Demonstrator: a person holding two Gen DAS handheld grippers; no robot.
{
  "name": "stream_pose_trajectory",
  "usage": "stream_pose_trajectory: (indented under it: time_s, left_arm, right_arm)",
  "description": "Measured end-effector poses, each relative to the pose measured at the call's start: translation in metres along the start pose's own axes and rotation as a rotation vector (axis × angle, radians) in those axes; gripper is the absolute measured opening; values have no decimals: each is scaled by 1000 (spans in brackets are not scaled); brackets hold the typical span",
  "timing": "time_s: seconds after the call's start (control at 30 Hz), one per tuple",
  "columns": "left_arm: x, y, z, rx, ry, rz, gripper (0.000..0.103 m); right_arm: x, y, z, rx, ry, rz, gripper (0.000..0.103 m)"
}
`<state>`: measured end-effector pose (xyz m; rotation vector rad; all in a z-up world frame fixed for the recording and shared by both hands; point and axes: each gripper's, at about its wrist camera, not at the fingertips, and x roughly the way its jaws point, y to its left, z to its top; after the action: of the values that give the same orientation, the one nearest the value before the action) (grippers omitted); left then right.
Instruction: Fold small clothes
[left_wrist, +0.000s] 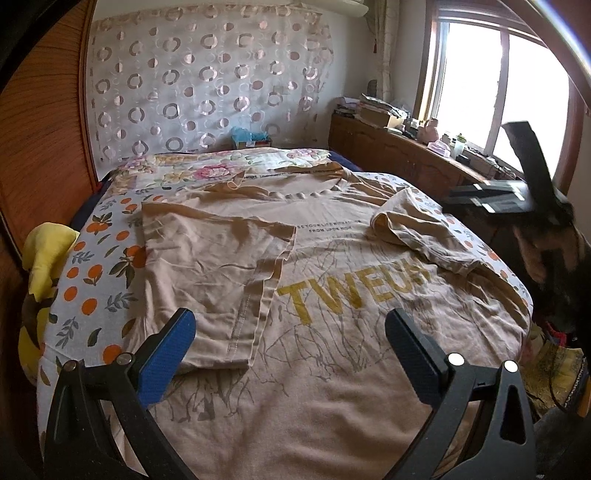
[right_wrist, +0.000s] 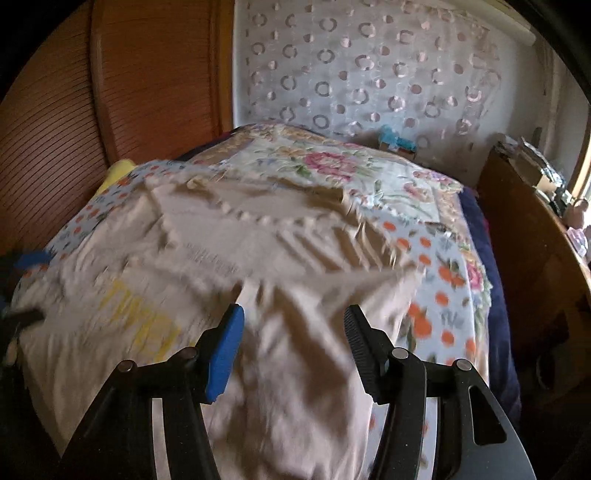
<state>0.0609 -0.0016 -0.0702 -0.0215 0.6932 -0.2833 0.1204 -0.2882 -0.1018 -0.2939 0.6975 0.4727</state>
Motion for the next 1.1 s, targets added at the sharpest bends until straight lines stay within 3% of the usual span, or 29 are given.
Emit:
stream_pose_trajectory:
  time_s: [0.1, 0.37, 0.47, 0.7, 0.77, 0.8, 0.87, 0.9, 0.93, 1.1]
  left_arm:
    - [0, 0, 0, 0, -1, -2, 102]
    - [1, 6, 0, -15, 5, 11, 102]
    - [0, 9, 0, -12, 7, 24, 102]
    - [7, 27, 10, -19, 19, 59, 102]
    - [9, 34, 15, -14, 20, 75, 102]
    - [11, 38, 19, -13, 21, 81, 102]
    - [15, 48, 28, -13, 25, 90, 102]
    - [18, 55, 32, -12, 27, 95, 102]
    - [21, 60, 36, -12, 29, 98, 102]
    - [43, 92, 57, -11, 58, 129, 100]
  right_arm:
    - [-9, 13, -23, -34, 27, 25, 45]
    - [7, 16, -52, -42, 100, -1, 42]
    - [15, 14, -53, -37, 130, 1, 16]
    - [14, -1, -48, 30, 86, 63, 14]
    - [10, -8, -45, 52, 69, 67, 16]
    - [9, -13, -42, 58, 57, 66, 23]
    - [8, -22, -34, 58, 34, 43, 46]
    - [10, -29, -30, 63, 24, 37, 63]
    - [13, -37, -26, 73, 15, 38, 68]
    - [48, -82, -9, 143, 21, -34, 68]
